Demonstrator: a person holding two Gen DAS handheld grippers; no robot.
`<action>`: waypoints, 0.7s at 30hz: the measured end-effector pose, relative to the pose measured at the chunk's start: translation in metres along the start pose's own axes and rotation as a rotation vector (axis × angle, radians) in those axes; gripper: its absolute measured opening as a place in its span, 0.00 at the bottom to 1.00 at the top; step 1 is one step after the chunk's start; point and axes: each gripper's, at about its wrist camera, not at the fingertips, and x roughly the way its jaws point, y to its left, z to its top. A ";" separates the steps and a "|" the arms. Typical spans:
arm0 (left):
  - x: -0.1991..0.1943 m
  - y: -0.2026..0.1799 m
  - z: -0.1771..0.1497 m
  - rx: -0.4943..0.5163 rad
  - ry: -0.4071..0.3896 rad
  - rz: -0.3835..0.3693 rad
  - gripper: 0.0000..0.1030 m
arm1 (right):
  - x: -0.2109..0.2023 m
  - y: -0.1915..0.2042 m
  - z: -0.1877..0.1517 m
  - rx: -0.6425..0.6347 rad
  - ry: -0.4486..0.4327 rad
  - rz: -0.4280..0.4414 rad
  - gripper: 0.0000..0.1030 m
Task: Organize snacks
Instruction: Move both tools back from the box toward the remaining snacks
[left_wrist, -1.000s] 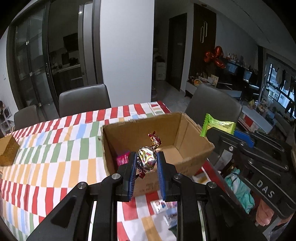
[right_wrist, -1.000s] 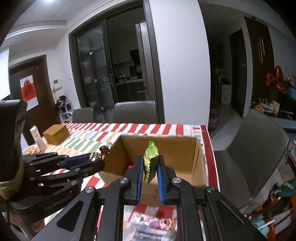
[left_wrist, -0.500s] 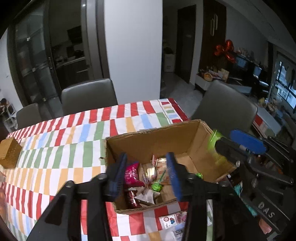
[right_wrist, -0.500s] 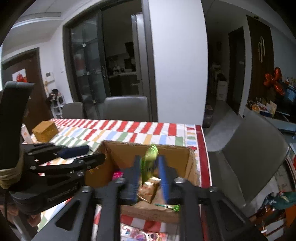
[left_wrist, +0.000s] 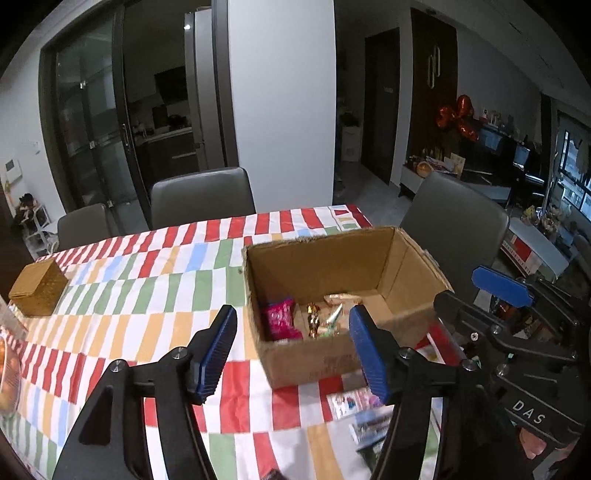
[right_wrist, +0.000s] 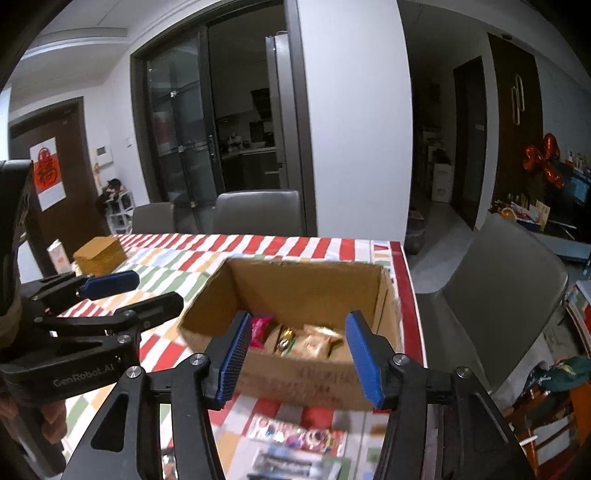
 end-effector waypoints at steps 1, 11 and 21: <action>-0.004 0.000 -0.005 -0.004 0.000 0.009 0.62 | -0.004 0.002 -0.004 -0.005 0.000 0.002 0.56; -0.023 0.006 -0.067 -0.092 0.090 0.043 0.65 | -0.019 0.014 -0.047 -0.027 0.070 0.040 0.57; -0.005 0.008 -0.129 -0.173 0.244 0.057 0.66 | -0.004 0.016 -0.099 0.014 0.220 0.065 0.56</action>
